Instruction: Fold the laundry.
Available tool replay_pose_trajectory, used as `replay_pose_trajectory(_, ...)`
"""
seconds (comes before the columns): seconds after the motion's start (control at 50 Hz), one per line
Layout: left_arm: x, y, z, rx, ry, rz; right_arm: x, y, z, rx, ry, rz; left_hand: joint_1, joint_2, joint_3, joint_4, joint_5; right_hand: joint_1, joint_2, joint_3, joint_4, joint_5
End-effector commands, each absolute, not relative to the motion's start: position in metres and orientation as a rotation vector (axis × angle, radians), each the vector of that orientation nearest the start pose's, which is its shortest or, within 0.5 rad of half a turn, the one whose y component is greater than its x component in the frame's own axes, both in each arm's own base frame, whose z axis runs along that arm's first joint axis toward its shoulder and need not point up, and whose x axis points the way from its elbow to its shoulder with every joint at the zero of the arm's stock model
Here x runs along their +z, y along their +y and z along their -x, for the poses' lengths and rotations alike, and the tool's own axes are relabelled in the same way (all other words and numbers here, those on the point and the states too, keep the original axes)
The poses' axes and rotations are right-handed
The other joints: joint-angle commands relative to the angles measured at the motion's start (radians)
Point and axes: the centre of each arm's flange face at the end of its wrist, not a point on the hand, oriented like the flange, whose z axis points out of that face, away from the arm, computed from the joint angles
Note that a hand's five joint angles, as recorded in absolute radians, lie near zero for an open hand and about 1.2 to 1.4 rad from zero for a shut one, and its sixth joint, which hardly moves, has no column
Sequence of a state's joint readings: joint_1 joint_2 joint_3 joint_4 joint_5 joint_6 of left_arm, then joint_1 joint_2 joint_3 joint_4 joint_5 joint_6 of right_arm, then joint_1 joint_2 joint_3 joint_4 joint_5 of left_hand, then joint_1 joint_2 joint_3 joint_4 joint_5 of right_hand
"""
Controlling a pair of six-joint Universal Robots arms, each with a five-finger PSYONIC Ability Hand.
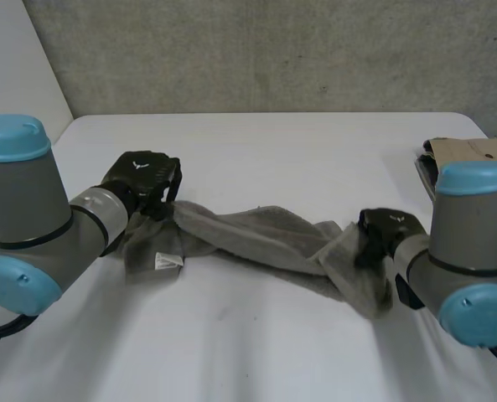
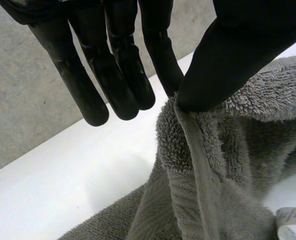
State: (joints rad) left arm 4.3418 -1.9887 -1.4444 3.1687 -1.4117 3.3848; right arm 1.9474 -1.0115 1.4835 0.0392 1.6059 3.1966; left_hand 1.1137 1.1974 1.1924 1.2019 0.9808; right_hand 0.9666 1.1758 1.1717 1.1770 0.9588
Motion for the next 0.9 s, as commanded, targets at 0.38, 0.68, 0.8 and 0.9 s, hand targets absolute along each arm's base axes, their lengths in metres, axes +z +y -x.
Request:
replay_pose_trajectory(0.38,0.42,-0.364,0.274,-2.964,1.257,-0.343,0.398,-0.367,-0.304,-2.943,1.106,0.72,0.283,0.199,0.204,0.194,0.241,0.43,0.22,0.225,0.219,0.263)
replay_pose_trajectory(0.68,0.236,-0.313,0.283,-2.513,2.002,-0.732,0.221,-0.335,-0.275,-1.998,1.957,1.289,0.283,0.199,0.204,0.194,0.241,0.43,0.22,0.225,0.219,0.263)
replay_pose_trajectory(0.8,0.183,-0.277,0.284,-2.335,2.213,-0.907,0.169,-0.306,-0.252,-1.695,2.009,1.782,0.283,0.199,0.204,0.194,0.241,0.43,0.22,0.225,0.219,0.263)
replay_pose_trajectory(0.9,0.176,-0.271,0.283,-2.307,2.241,-0.923,0.157,-0.302,-0.234,-1.652,1.947,2.118,0.283,0.199,0.204,0.194,0.241,-0.406,-0.615,-0.611,-0.616,-0.573)
